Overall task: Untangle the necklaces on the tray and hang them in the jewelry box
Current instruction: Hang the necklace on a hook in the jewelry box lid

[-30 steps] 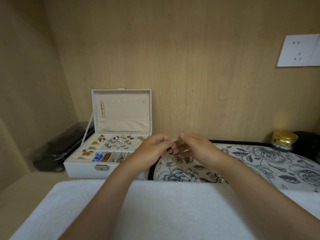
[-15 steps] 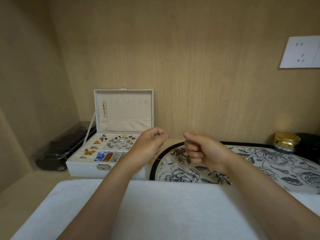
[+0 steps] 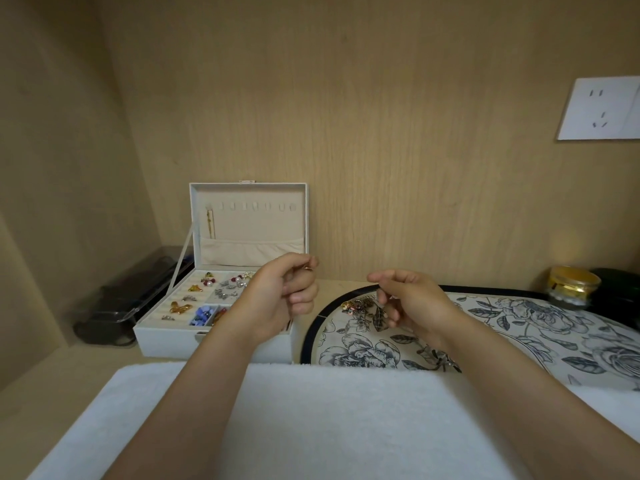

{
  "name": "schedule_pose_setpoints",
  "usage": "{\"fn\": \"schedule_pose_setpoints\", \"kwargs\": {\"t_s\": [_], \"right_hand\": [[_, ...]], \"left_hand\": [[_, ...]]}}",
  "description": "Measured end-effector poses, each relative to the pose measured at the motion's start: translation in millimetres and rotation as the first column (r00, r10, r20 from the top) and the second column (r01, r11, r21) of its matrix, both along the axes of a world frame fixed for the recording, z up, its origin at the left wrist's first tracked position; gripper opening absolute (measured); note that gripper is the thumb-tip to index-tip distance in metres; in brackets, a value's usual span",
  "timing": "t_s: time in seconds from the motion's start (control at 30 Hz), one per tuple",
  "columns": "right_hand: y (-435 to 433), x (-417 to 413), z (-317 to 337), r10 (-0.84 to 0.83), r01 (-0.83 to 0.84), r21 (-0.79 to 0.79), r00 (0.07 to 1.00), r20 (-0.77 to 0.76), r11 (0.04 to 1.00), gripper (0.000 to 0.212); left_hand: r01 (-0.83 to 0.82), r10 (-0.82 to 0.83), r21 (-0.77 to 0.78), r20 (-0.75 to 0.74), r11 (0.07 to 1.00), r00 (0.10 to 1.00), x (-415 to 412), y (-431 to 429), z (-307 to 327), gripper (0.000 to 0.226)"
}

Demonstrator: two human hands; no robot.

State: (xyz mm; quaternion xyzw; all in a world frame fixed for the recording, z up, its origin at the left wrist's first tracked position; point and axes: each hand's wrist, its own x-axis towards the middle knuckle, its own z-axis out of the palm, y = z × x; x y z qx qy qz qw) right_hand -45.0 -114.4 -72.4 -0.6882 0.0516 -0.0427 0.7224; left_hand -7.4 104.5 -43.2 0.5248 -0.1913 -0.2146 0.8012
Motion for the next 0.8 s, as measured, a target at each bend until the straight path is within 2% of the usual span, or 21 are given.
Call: {"fn": "schedule_pose_setpoints", "kwargs": {"t_s": [0.17, 0.33, 0.47, 0.6, 0.7, 0.8], "right_hand": [[4, 1, -3, 0.073, -0.073, 0.003, 0.996, -0.047, 0.997, 0.039], [18, -2, 7, 0.265, -0.262, 0.092, 0.964, -0.031, 0.961, 0.037], [28, 9, 19, 0.397, -0.399, 0.186, 0.916, 0.052, 0.898, 0.045], [48, 31, 38, 0.419, -0.431, 0.230, 0.902, 0.100, 0.873, 0.041], [68, 52, 59, 0.378, -0.389, 0.205, 0.921, 0.089, 0.898, 0.033], [91, 78, 77, 0.347, -0.352, 0.096, 0.935, 0.065, 0.931, 0.027]], "left_hand": [[0.140, -0.141, -0.064, -0.012, 0.988, 0.990, 0, 12, 4, 0.016], [0.142, -0.147, -0.142, -0.023, 0.980, 0.989, 7, 9, 14, 0.011], [0.152, -0.153, -0.072, -0.012, 0.986, 0.988, 16, 19, 39, 0.015], [0.041, -0.053, 0.093, 0.135, 0.995, 0.989, 31, 39, 61, 0.013], [-0.011, 0.010, 0.014, 0.111, 1.000, 0.994, 50, 56, 71, 0.009], [-0.078, 0.081, -0.094, 0.031, 0.993, 0.996, 73, 80, 77, 0.013]]}}
